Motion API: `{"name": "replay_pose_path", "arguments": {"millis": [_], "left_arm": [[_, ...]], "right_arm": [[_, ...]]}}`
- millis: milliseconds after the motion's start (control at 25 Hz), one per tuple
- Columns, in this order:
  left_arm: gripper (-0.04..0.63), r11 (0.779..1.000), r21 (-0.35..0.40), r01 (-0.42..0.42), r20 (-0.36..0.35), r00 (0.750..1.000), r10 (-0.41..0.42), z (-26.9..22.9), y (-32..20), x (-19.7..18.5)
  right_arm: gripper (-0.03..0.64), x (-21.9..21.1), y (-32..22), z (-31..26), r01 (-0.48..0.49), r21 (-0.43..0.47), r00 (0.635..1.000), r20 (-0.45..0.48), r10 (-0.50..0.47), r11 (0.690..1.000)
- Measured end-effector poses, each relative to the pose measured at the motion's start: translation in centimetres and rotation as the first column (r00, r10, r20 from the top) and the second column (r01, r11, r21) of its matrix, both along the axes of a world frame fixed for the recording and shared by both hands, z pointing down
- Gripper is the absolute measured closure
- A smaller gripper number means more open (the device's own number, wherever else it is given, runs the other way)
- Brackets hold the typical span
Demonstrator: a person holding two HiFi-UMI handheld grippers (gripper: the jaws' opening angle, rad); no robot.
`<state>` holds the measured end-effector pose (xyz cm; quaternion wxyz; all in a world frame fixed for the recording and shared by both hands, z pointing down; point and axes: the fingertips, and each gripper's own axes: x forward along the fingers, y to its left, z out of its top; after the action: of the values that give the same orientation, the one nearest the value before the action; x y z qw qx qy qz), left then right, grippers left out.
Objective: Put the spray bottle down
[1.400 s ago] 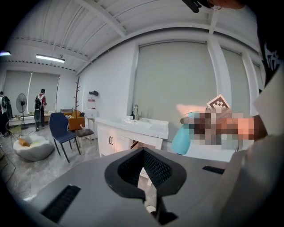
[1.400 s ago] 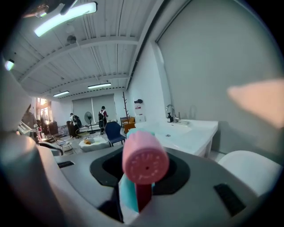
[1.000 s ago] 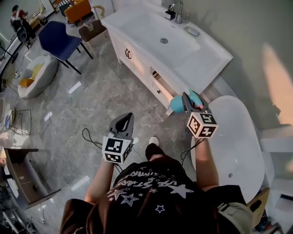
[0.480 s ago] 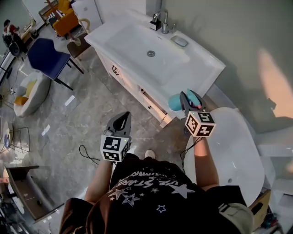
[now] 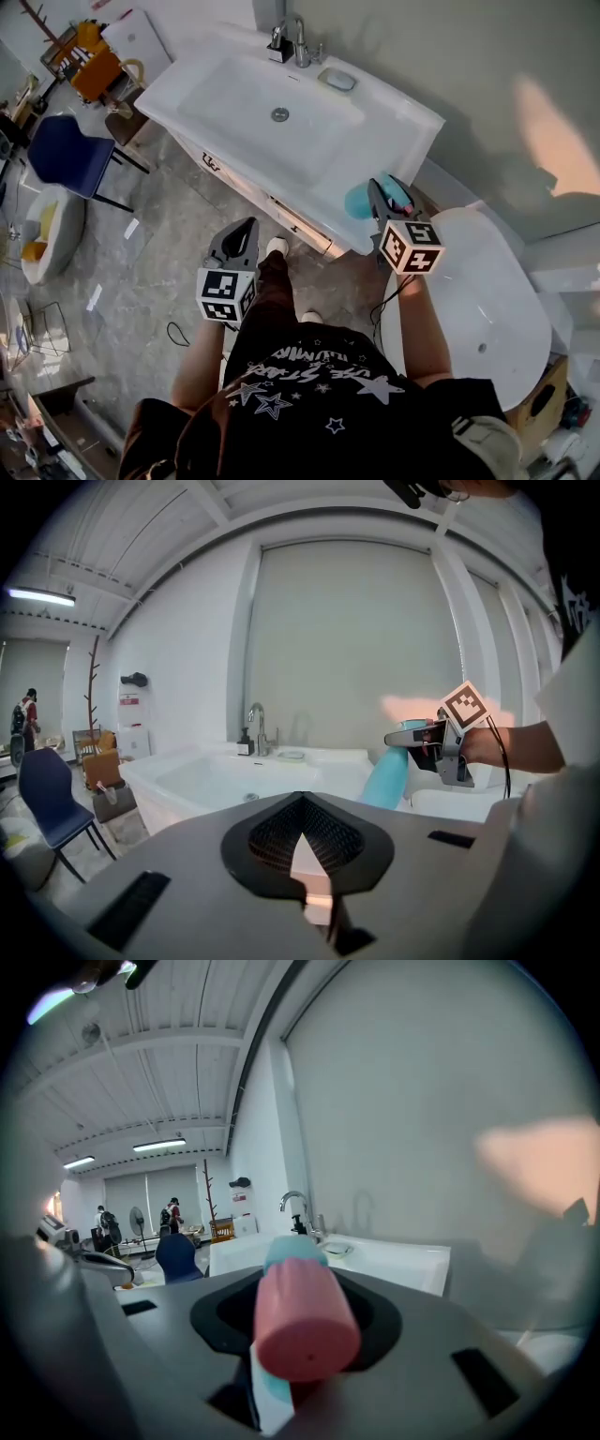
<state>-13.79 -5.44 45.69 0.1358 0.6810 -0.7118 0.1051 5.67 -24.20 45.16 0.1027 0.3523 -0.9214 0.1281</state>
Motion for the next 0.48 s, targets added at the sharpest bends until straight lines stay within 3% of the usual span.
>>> {"name": "replay_pose_path", "arguments": {"millis": [280, 480], "left_arm": [[0.58, 0.992, 0.006, -0.122, -0.021, 0.992, 0.122, 1.0, -8.8, -4.0], [0.58, 0.974, -0.012, -0.228, -0.038, 0.973, 0.227, 1.6, -15.5, -6.8]], "right_arm": [[0.463, -1.7, -5.9, 0.9, -0.146, -0.006, 0.989, -0.012, 0.146, 0.989], [0.463, -3.7, -10.9, 1.0, -0.267, -0.008, 0.963, -0.026, 0.267, 0.964]]}}
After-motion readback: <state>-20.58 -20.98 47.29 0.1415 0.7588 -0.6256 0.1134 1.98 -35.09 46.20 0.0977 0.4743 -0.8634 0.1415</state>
